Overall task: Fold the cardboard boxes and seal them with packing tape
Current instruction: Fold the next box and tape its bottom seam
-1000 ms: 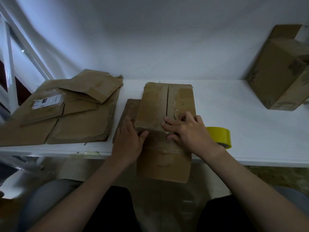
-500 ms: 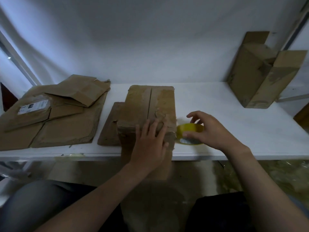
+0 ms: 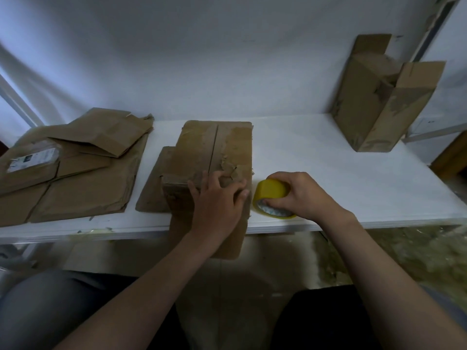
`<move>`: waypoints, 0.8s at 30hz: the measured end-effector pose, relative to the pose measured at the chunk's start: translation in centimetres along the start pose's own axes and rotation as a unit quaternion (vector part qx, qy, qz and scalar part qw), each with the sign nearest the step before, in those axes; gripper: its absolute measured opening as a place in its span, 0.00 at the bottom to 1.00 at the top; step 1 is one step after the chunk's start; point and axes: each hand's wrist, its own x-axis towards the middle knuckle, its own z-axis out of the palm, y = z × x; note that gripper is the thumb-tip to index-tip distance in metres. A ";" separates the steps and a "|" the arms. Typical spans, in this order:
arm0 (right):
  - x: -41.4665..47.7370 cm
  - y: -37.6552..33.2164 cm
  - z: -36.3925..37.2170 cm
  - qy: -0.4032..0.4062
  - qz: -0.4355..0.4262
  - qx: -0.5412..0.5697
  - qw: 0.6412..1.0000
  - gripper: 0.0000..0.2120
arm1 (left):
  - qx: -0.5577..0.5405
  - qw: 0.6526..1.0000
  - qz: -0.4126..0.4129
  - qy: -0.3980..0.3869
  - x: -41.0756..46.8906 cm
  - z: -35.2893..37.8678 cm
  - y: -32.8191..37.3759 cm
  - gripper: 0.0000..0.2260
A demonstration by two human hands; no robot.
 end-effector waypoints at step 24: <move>2.8 -2.1 3.3 -0.110 -0.004 0.084 0.990 0.29 | -0.064 0.991 0.112 0.019 4.1 0.0 -6.4 0.12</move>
